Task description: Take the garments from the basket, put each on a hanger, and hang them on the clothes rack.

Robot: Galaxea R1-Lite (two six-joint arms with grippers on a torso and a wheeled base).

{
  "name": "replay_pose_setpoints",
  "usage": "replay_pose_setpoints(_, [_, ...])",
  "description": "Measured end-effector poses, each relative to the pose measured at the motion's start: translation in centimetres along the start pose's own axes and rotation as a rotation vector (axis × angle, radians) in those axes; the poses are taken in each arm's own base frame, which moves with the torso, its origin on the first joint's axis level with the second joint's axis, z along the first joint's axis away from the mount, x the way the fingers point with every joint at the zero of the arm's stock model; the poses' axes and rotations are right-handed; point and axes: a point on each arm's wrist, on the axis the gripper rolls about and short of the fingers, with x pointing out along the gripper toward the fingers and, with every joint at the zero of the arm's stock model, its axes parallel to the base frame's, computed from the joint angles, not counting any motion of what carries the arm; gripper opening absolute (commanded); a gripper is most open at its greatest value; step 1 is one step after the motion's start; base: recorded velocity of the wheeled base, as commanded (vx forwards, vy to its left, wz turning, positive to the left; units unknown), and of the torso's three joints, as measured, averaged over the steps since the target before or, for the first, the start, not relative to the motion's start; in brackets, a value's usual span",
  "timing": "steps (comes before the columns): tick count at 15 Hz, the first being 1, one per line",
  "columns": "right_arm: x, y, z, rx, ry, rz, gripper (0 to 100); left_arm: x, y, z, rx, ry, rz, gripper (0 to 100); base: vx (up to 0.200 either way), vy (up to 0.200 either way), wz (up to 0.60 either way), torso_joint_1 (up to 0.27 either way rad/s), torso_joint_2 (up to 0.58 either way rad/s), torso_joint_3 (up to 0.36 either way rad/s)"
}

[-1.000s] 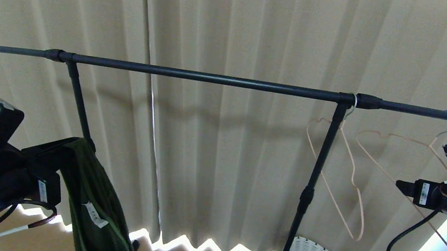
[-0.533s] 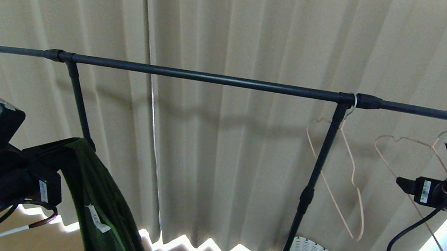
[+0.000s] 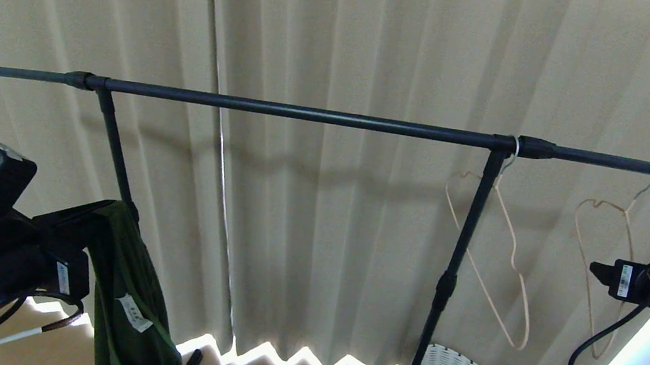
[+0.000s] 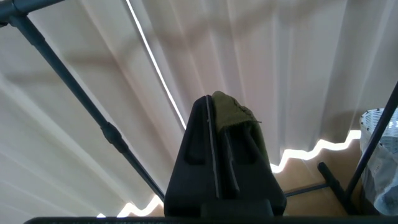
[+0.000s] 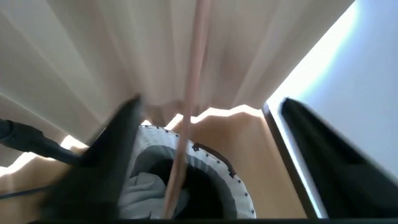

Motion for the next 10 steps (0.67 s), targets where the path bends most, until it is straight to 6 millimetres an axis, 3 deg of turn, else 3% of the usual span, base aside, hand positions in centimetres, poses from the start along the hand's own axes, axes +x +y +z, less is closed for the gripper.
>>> replay_pose_setpoints(10, [-0.49,-0.66,0.50,-0.061,-0.042,-0.012,0,0.00,-0.01,-0.05,0.000,0.002,0.000,0,0.000,0.000,0.00,0.000,0.00,0.000])
